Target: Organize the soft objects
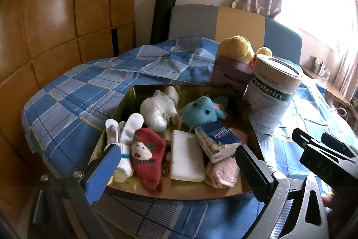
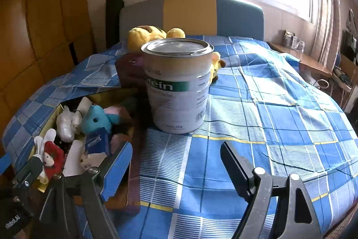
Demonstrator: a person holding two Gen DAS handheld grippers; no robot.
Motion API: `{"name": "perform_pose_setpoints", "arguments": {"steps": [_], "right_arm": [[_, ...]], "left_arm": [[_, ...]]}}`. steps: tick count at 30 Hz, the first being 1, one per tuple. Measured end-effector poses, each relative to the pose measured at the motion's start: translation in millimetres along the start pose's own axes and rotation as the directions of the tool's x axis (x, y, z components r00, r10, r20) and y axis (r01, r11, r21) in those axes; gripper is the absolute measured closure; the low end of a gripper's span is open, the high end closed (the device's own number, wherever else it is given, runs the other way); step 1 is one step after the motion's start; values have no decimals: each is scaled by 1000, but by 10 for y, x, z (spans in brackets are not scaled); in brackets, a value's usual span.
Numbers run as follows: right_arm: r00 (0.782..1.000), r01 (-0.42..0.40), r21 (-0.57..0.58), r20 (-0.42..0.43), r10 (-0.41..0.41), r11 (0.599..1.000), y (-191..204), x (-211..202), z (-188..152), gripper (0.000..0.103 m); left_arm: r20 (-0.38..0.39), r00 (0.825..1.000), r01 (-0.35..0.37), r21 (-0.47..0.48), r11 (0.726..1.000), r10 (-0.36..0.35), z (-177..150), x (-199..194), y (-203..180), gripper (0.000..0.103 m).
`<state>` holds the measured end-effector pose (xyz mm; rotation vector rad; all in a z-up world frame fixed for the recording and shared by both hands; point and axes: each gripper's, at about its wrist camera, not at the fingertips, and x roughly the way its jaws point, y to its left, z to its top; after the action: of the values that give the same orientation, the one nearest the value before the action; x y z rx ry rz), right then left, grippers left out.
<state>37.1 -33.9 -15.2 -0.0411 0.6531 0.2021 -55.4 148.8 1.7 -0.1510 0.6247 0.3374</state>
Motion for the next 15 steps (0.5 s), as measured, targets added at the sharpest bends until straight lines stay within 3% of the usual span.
{"name": "perform_pose_setpoints", "arguments": {"steps": [15], "right_arm": [[1000,-26,-48,-12,25,999,185,21,-73,20]], "left_arm": [[-19,1000,-20,-7,1000,19,-25,33,35,0]]}}
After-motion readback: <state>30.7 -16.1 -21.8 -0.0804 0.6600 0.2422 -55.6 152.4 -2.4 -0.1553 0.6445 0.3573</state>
